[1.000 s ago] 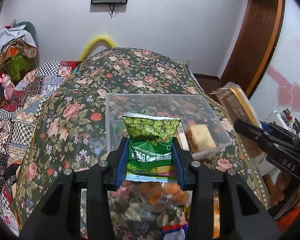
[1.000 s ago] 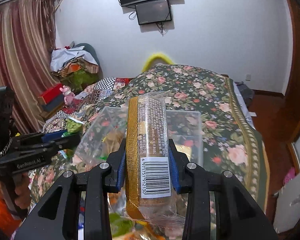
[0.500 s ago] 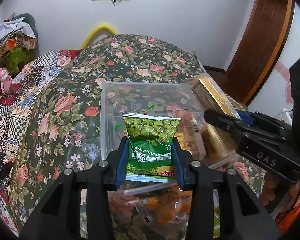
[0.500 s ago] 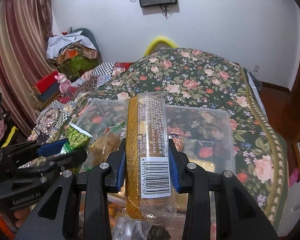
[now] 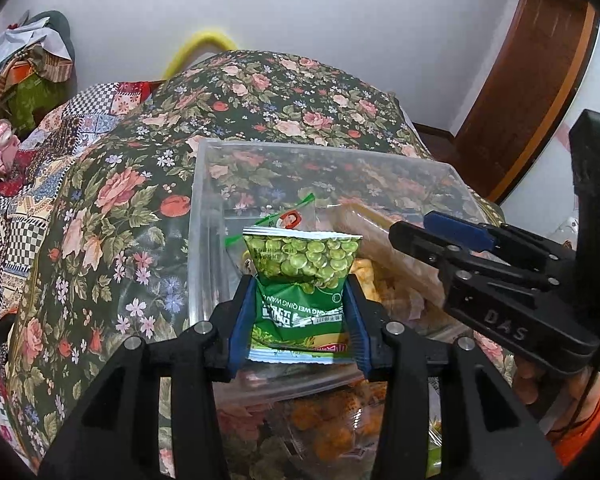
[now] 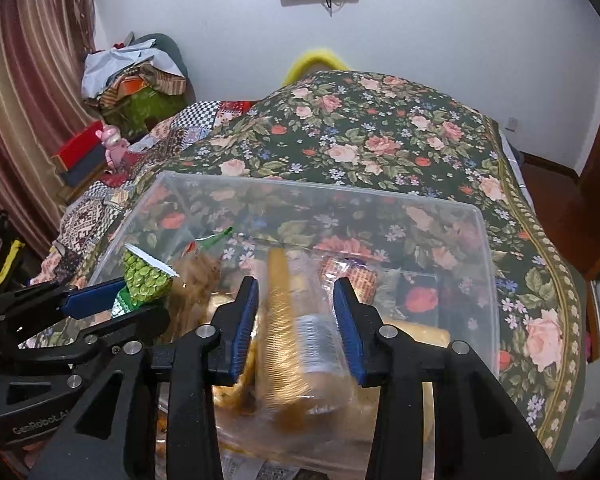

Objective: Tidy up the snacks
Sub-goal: 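Place both held snacks into the clear box and open both tools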

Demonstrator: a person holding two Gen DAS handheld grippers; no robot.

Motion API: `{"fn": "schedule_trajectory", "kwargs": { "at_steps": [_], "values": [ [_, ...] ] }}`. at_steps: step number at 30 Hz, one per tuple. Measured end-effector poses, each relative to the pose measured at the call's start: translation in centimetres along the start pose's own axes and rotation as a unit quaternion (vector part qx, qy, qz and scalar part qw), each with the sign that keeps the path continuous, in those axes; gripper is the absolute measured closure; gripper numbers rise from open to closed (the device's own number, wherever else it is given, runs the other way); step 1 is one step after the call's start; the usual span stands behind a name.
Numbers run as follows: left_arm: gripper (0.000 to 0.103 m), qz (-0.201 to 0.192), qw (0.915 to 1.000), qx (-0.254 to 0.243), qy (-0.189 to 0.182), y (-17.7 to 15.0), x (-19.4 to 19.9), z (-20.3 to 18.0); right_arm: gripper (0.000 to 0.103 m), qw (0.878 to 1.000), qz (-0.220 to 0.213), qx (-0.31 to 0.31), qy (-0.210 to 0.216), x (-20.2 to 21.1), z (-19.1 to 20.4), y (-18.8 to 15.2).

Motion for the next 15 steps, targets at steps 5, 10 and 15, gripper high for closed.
{"fn": "schedule_trajectory", "kwargs": {
  "at_steps": [5, 10, 15],
  "values": [
    [0.056, -0.009, 0.9999, 0.010, -0.009, -0.1, 1.5, 0.1, 0.057, 1.000, -0.011, 0.008, -0.002, 1.9, 0.2, 0.0],
    [0.047, -0.035, 0.9993, 0.005, -0.010, -0.2, 4.7, -0.4, 0.056, 0.999, -0.036, 0.016, 0.001, 5.4, 0.3, -0.4],
    [0.039, -0.054, 0.9984, -0.014, 0.004, -0.8, 8.2, -1.3, 0.048, 0.998, -0.061, 0.018, 0.001, 8.9, 0.2, -1.5]
  ]
}}
Point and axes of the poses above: each gripper's, at about its wrist camera, not at the fingertips, and x roughly against the way its jaws point, z to its left, y to its top, the point moved 1 cm from there along -x, roughly the way its jaws point, and after that the axes turned 6 degrees about -x, right-handed, at the moved point
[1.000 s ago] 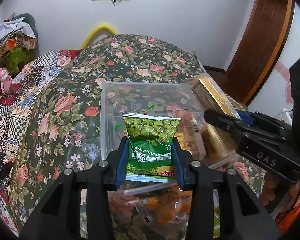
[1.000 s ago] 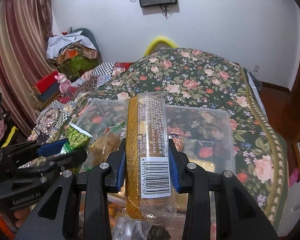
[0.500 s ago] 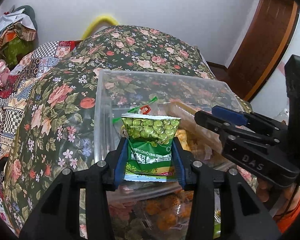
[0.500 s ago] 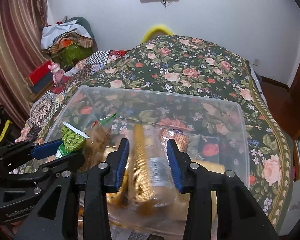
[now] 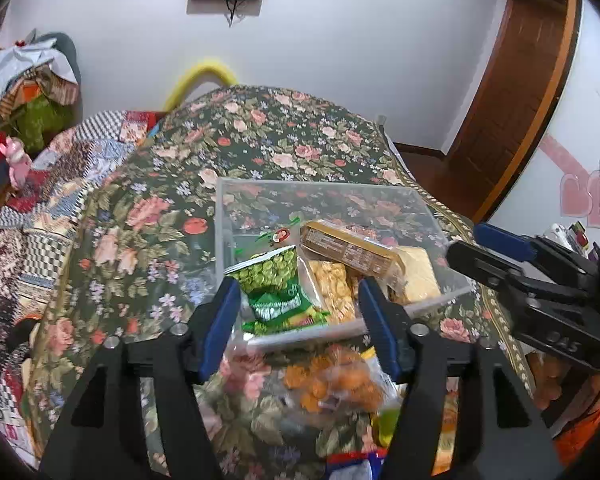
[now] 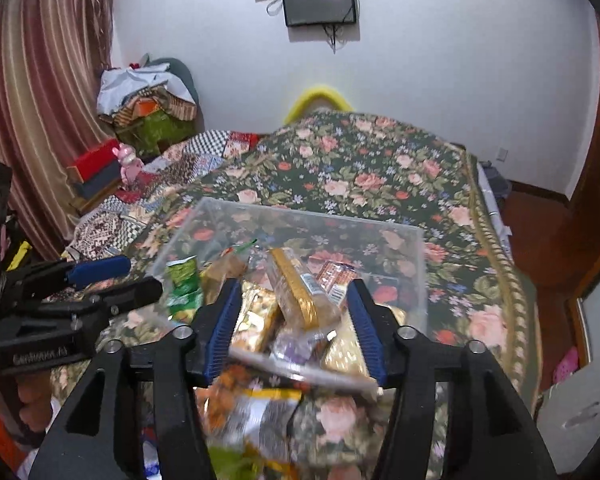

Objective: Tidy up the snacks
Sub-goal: 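Place both held snacks into the clear box and open both tools, then reach the right tool to the red chip bag while the left tool reaches the white-blue bag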

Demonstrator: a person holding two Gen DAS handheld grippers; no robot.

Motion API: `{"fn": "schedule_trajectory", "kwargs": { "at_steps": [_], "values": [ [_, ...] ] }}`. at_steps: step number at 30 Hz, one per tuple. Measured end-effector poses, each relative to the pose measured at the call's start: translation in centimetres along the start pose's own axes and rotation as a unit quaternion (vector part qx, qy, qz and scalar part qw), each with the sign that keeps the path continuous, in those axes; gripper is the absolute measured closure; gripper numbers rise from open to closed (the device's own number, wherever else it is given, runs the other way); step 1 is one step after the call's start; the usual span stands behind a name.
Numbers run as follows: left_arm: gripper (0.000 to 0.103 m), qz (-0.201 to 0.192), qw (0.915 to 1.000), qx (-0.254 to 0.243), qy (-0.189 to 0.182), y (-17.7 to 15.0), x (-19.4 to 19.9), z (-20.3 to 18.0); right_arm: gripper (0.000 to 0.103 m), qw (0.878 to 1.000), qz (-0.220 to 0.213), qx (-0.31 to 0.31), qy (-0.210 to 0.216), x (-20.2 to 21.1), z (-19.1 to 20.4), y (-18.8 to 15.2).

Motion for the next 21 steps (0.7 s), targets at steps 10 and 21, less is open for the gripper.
{"fn": "schedule_trajectory", "kwargs": {
  "at_steps": [10, 21],
  "values": [
    [0.029, 0.001, 0.9998, -0.019, -0.002, -3.6, 5.3, -1.2, 0.033, 1.000, -0.026, -0.002, -0.012, 6.4, -0.3, -4.1],
    [0.018, 0.050, 0.9971, -0.057, -0.010, -9.8, 6.2, -4.3, 0.030, 0.999, 0.005, -0.042, -0.024, 8.6, -1.7, -10.0]
  ]
}}
Point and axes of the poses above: each gripper's, at about its wrist camera, not at the fingertips, and x roughly against the way its jaws point, z to its left, y to its top, the point moved 1 cm from there along -x, roughly the way its jaws point, and after that the axes turned 6 degrees about -x, right-handed, at the moved point
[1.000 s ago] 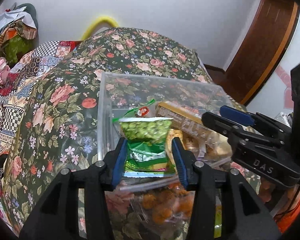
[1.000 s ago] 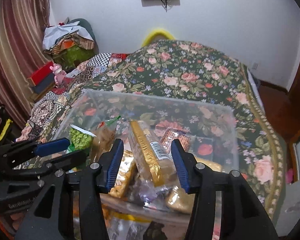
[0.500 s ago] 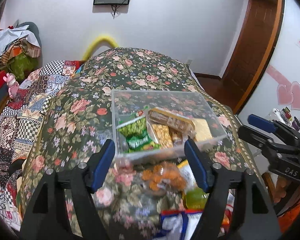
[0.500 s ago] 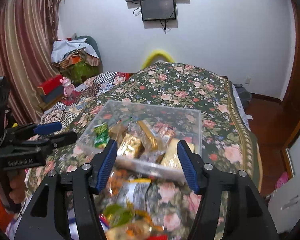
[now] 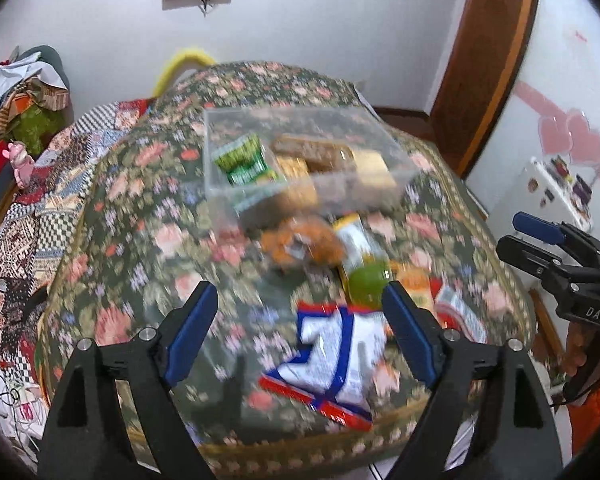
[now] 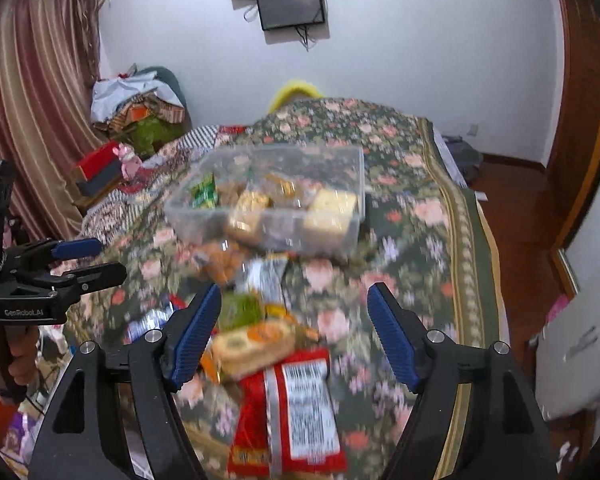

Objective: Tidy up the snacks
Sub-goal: 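Reach the right tool to the red chip bag while the left tool reaches the white-blue bag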

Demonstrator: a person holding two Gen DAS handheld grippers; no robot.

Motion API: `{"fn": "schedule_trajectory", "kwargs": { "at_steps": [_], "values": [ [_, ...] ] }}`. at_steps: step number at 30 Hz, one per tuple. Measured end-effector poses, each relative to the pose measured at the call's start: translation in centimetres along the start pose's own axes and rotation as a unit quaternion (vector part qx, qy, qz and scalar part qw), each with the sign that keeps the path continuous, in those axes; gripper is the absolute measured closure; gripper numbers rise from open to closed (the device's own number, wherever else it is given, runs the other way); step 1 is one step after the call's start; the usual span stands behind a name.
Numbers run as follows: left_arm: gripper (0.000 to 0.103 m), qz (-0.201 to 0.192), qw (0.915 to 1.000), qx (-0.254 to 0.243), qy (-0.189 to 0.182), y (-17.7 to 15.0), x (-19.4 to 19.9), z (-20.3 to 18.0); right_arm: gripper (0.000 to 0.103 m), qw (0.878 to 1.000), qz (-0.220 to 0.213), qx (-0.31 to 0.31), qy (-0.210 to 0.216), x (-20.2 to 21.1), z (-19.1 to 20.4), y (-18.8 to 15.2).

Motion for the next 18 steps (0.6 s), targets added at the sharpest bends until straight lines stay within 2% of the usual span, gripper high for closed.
{"fn": "schedule_trajectory", "kwargs": {
  "at_steps": [7, 13, 18],
  "values": [
    [0.018, 0.047, 0.9984, -0.003, -0.030, -2.6, -2.2, -2.0, 0.022, 0.999, 0.040, -0.007, -0.002, -1.1, -0.2, -3.9],
    [0.018, 0.080, 0.9963, -0.011, -0.029, -4.1, -4.1, -2.9, 0.021, 0.996, 0.082, -0.013, 0.007, -2.9, -0.2, -6.3],
    [0.018, 0.088, 0.9958, -0.019, -0.014, -4.6, -5.5, -3.1, 0.021, 0.993, 0.113, -0.011, 0.011, -4.3, 0.1, -7.6]
  ]
}}
Point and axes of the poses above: each gripper's, at about its wrist camera, not at the fingertips, and x roughly against the way its jaws point, z to its left, y to its top, the point moved 1 cm from there along -x, roughly the way its jaws point, and after that the axes turned 6 degrees about -x, right-handed, at the moved point
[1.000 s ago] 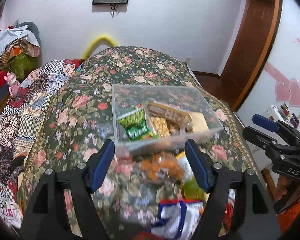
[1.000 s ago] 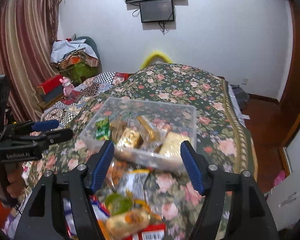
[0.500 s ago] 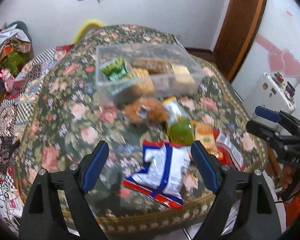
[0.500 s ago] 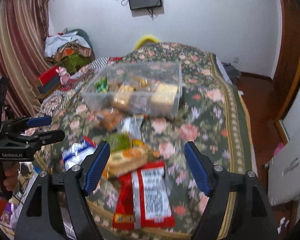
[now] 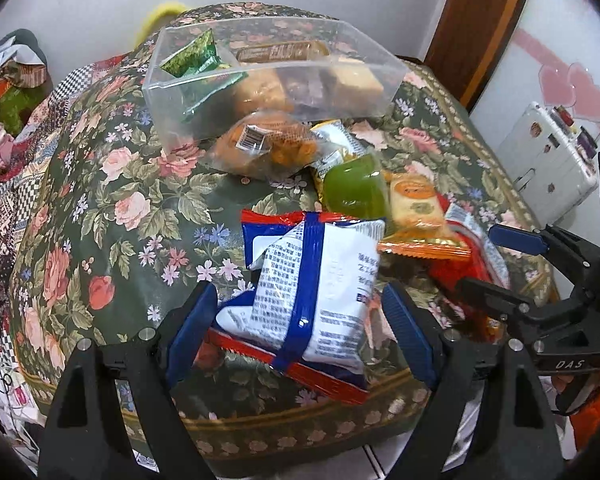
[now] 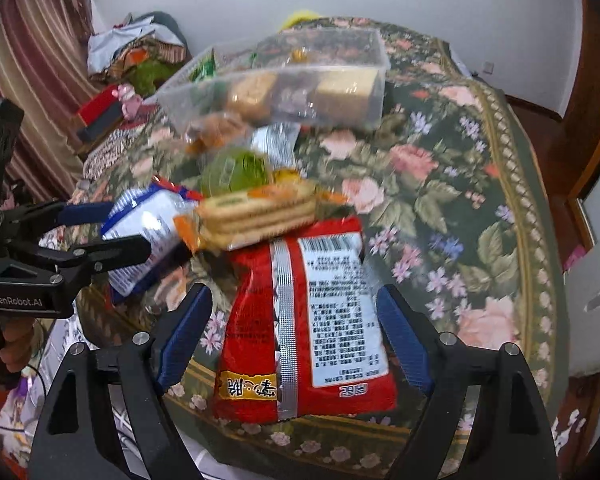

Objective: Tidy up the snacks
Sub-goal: 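Reach the right tool to the red chip bag while the left tool reaches the white-blue bag, then carry the red chip bag with the right tool while the left tool carries the white-blue bag into the box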

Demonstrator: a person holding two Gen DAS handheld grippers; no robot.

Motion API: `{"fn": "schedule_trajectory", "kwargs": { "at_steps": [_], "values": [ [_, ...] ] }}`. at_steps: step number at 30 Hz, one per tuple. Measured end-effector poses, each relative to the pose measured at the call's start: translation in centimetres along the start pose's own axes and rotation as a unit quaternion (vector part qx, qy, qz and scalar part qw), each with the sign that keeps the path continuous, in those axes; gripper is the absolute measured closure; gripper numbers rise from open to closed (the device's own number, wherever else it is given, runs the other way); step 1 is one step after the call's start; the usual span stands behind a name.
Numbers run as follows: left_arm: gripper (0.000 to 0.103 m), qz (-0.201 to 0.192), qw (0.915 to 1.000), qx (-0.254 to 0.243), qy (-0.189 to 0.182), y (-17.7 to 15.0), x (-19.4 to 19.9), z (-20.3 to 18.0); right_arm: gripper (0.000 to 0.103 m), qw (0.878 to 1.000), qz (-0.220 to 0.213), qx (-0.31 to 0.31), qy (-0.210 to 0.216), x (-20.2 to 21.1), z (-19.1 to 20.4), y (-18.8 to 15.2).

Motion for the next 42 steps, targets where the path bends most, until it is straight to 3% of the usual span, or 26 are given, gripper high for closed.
{"fn": "schedule_trajectory", "kwargs": {
  "at_steps": [7, 11, 18, 27, 42],
  "values": [
    [0.019, 0.000, 0.9999, 0.009, -0.005, -0.2, -1.2, 0.4, 0.028, 1.000, 0.013, -0.027, -0.001, -1.4, -1.1, -0.3],
    [0.030, -0.011, 0.9998, 0.002, -0.015, -0.2, -1.1, 0.4, 0.036, 1.000, 0.004, -0.022, -0.003, -1.1, -1.1, -0.5],
    [0.046, -0.027, 0.9995, -0.009, -0.014, -0.2, -0.1, 0.5, 0.037, 1.000, -0.006, -0.029, -0.003, -0.4, -1.8, -0.2],
    [0.047, -0.066, 0.9978, 0.005, -0.003, 1.4, 2.7, 1.6, 0.037, 0.998, -0.047, -0.028, -0.032, 2.3, -2.8, 1.4],
    [0.047, -0.149, 0.9887, 0.012, 0.012, 7.4, 7.4, 2.9, 0.037, 0.991, -0.131, -0.006, -0.021, 5.6, -1.4, 7.7]
  ]
}}
Point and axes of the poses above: each gripper's, at about its wrist camera, not at the fingertips, and x roughly against the way its jaws point, z to its left, y to its top, the point moved 1 cm from there along -x, roughly the way its jaws point, and after that the axes turned 6 degrees about -x, right-handed, at the moved point
